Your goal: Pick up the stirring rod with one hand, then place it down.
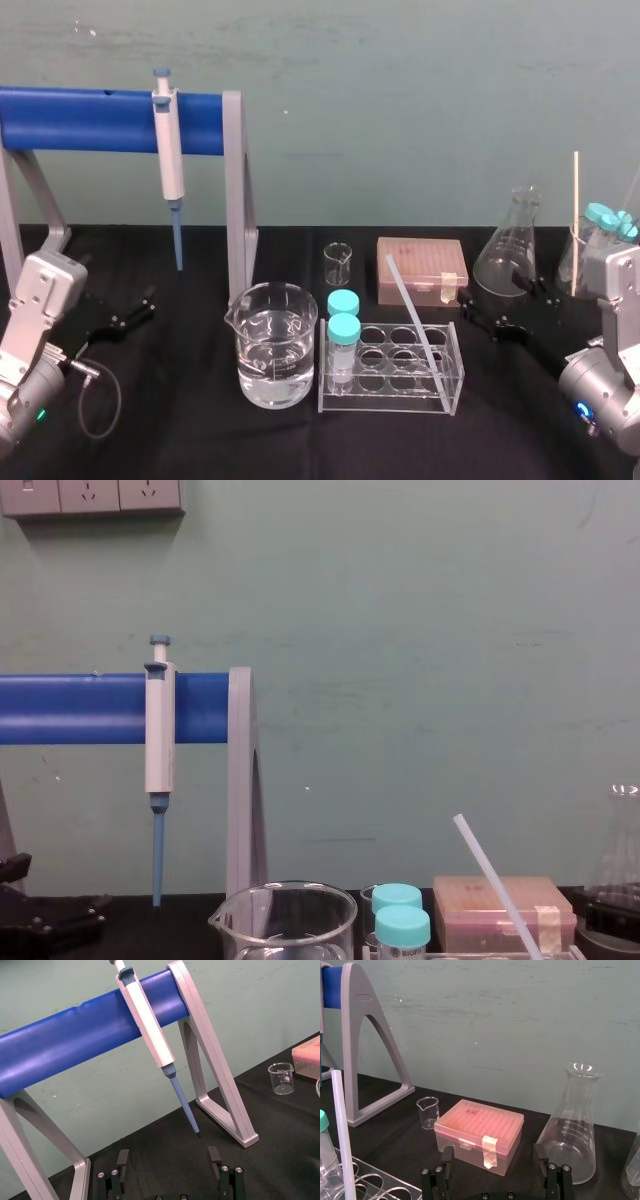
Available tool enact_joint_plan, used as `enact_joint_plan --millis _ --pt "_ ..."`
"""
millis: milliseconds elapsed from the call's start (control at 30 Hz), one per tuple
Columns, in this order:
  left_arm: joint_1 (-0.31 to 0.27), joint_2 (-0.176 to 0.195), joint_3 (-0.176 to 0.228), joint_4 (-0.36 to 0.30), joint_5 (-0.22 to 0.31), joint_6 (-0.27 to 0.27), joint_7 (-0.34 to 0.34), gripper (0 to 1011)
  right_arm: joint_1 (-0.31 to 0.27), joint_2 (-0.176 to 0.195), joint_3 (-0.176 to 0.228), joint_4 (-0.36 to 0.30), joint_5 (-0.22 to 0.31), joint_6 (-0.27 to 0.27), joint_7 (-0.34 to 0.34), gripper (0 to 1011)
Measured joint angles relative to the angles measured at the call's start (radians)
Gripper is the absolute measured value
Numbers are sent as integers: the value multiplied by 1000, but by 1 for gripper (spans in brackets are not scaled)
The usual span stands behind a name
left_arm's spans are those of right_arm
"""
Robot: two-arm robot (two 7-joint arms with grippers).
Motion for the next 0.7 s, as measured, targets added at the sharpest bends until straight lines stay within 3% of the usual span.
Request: enact_joint_plan --millis 700 --pt "0 0 0 0 0 0 0 1000 -2 3 1 -5 1 -7 -3 1003"
